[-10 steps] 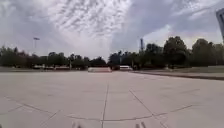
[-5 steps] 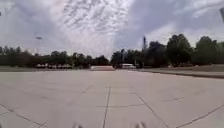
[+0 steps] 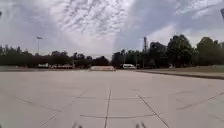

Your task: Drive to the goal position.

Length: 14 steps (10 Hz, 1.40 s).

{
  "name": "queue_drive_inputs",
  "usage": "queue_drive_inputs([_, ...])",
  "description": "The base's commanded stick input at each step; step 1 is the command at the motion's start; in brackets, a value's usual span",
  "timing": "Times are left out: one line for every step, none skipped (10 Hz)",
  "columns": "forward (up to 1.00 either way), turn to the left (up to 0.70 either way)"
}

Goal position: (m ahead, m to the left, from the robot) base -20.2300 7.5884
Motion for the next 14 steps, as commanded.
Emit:
queue_drive_inputs([0.00,0.70])
queue_drive_inputs([0.00,0.70])
queue_drive_inputs([0.00,0.70])
queue_drive_inputs([0.00,0.70])
queue_drive_inputs([0.00,0.70])
queue_drive_inputs([0.00,0.70])
queue_drive_inputs([0.00,0.70])
queue_drive_inputs([0.00,0.70])
queue_drive_inputs([0.00,0.70])
queue_drive_inputs([0.00,0.70])
queue_drive_inputs([0.00,0.70])
queue_drive_inputs([0.00,0.70])
queue_drive_inputs([0.00,0.70])
queue_drive_inputs([0.00,0.70])
